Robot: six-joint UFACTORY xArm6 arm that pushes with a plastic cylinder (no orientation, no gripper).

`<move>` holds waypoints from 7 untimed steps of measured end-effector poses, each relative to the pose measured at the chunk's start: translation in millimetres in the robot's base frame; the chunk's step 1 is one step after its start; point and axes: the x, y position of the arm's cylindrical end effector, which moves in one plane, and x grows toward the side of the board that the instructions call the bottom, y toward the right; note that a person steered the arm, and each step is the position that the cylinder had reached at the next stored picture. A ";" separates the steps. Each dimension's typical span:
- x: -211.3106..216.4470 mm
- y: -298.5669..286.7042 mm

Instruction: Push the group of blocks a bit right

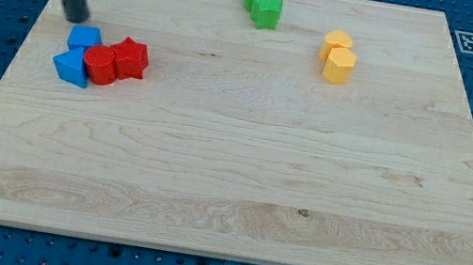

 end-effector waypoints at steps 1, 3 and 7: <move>13.9 -33.9; 80.8 7.8; 94.9 74.8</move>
